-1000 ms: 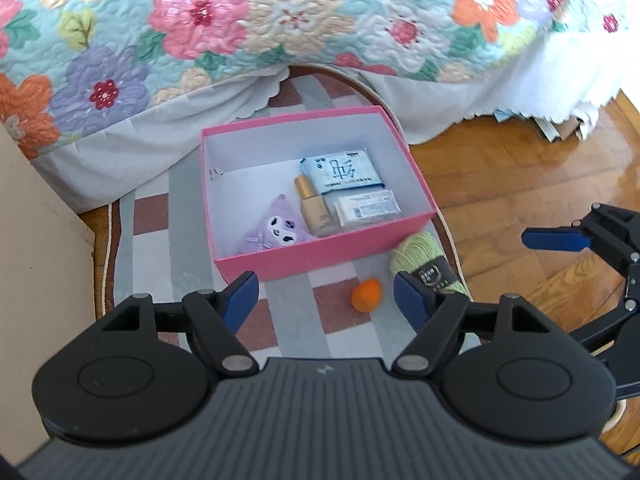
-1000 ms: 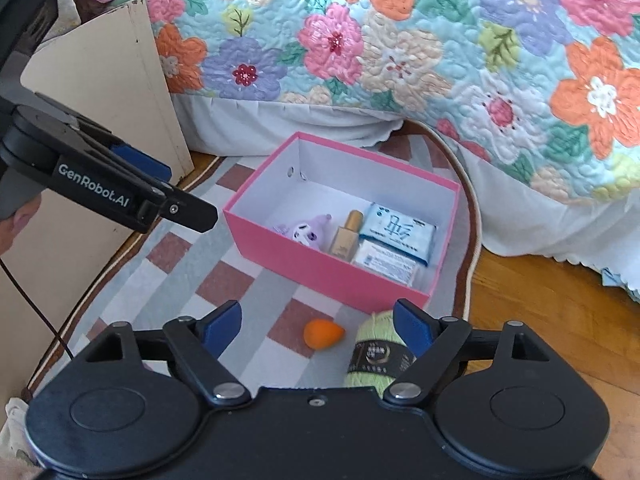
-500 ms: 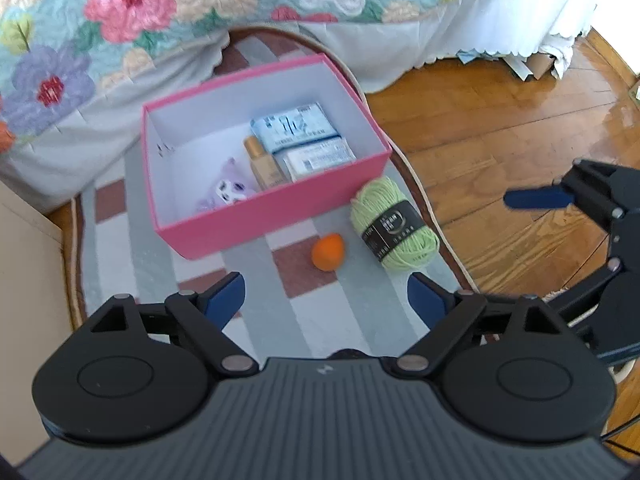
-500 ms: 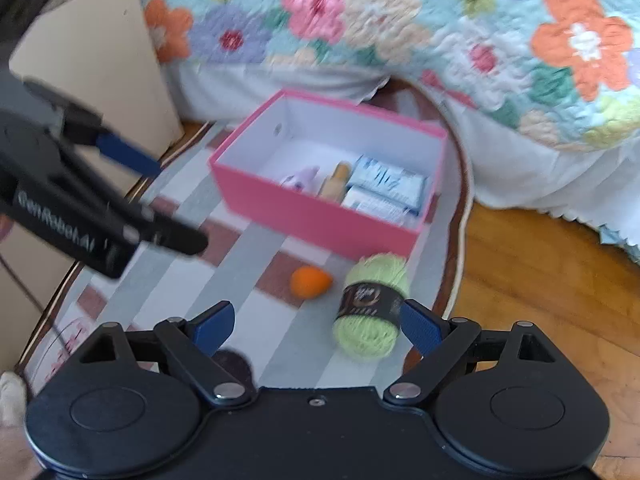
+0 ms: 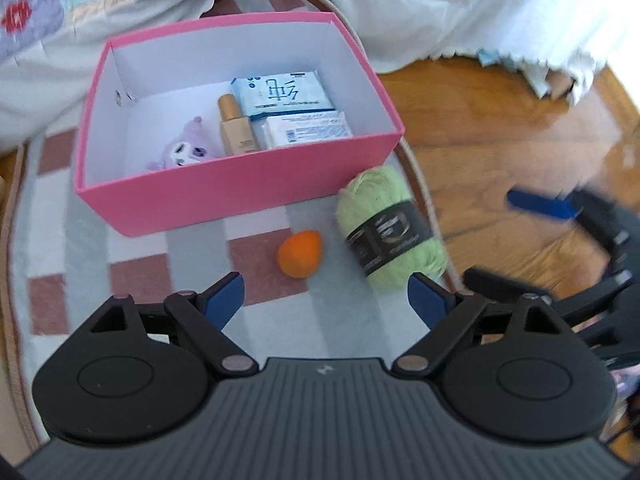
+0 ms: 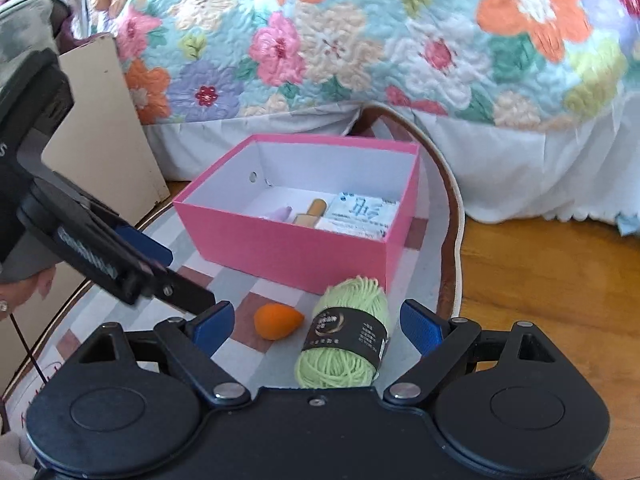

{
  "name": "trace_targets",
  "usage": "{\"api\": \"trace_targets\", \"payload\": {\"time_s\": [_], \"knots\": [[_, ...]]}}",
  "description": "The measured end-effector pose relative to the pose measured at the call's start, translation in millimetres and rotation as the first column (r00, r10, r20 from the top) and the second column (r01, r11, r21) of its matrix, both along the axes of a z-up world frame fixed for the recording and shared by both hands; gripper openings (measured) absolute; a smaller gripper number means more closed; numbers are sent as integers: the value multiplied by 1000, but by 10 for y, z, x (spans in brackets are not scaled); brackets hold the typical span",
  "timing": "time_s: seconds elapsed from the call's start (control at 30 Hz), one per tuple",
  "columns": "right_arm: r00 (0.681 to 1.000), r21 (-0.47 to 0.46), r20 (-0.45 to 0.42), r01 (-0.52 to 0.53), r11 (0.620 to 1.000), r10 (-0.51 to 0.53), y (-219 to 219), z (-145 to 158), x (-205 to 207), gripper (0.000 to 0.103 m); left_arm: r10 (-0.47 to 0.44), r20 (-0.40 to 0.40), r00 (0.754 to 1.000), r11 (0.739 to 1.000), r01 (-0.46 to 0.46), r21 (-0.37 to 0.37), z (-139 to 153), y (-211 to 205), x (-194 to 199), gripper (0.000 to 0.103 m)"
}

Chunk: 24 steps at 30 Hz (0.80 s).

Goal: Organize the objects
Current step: 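Lower the left tool and close it around the green yarn skein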

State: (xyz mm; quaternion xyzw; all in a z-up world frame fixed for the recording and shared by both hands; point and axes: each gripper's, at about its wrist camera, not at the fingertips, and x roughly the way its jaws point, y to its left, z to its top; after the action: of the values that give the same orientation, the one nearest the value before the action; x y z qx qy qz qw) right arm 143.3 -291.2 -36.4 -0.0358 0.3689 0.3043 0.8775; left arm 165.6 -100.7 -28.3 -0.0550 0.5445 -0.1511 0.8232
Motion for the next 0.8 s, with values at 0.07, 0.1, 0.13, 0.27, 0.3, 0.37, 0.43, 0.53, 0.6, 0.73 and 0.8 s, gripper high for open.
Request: {"api": "trace_targets", "payload": {"time_s": [0.07,0.1,0.13,0.27,0.3,0.37,0.43,0.53,0.6,0.73,0.8], "knots": [[999,-10,-33,5,1000,-5,-16,-92,54,92,23,15,1000,1000,-22,-17,7,14,35,88],[999,-13,-46,5,1000,-6,-18,-135,77,92,28,24,999,1000,-28,-11,10,8,48,88],[999,-10,-54,5,1000,-5,-23,-178,89,92,29,29,999,1000,-29,-5,9,2,68,88],[995,14,-97,26,1000,-24,-4,-345,176,92,55,23,998,998,-55,-1,-76,-51,139,87],[994,13,-106,42,999,-40,7,-378,188,92,60,17,998,998,-60,-5,-111,-76,160,87],[991,16,-116,63,998,-61,35,-431,195,92,61,4,998,998,-61,-9,-177,-126,207,86],[990,19,-124,68,997,-66,60,-479,187,92,58,-3,998,998,-58,-14,-238,-189,251,86],[988,1,-139,72,997,-71,95,-573,178,92,60,11,998,997,-59,-45,-330,-273,277,85],[987,-25,-144,74,997,-77,118,-621,184,92,61,8,998,995,-60,-82,-415,-331,288,85],[979,2,-180,99,995,-97,74,-672,245,92,55,-27,998,990,-58,-132,-610,-454,318,81],[972,3,-215,96,995,-93,71,-700,257,92,46,-55,997,983,-55,-174,-721,-489,348,76]]}}
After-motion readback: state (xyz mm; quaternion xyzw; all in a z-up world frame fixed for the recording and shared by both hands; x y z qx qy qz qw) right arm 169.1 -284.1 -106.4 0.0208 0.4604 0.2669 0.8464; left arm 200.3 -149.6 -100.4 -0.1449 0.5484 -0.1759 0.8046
